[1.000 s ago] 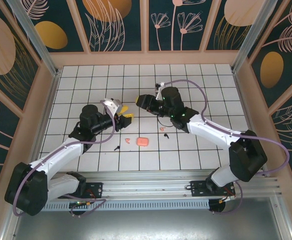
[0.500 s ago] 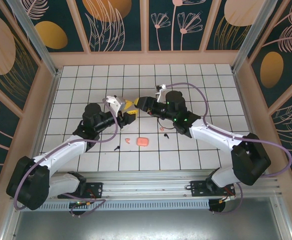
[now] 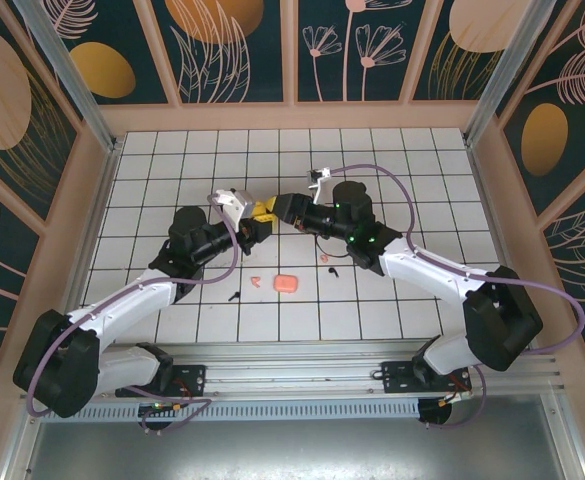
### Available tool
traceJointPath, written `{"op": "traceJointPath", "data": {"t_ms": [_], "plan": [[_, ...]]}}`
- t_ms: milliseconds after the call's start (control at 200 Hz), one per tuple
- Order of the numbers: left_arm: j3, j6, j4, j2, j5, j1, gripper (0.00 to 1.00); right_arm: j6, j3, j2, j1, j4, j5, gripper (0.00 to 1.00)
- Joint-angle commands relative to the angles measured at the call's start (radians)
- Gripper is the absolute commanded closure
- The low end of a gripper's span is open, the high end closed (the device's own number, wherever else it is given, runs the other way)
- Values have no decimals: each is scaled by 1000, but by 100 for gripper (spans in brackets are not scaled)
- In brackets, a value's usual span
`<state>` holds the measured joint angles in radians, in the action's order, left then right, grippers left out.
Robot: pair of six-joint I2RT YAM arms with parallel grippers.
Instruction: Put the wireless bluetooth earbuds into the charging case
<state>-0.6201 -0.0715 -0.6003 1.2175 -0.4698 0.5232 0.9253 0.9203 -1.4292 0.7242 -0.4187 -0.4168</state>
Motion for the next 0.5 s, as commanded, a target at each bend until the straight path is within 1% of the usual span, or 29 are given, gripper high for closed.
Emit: {"op": "traceJointPath", "data": {"t_ms": [0, 100, 155, 265, 395, 495], "plan": [[-39, -5, -3, -10, 34, -1, 76, 0, -11, 38, 15, -23, -27, 53], [-38, 1, 8, -18, 30, 0, 79, -11, -14, 51, 16, -17, -13, 52], [-38, -3, 7, -18, 16, 0, 82, -22, -18, 62, 17, -15, -3, 50], [-35, -24, -9, -16, -10, -2, 84, -58, -23, 92, 15, 3, 27, 41], [-30, -43, -33, -16, -42, 0, 85, -142, -28, 155, 1, 70, 89, 26], [-34, -35, -29, -16, -73, -2, 85, -224, -52, 227, -19, 87, 135, 23]]}}
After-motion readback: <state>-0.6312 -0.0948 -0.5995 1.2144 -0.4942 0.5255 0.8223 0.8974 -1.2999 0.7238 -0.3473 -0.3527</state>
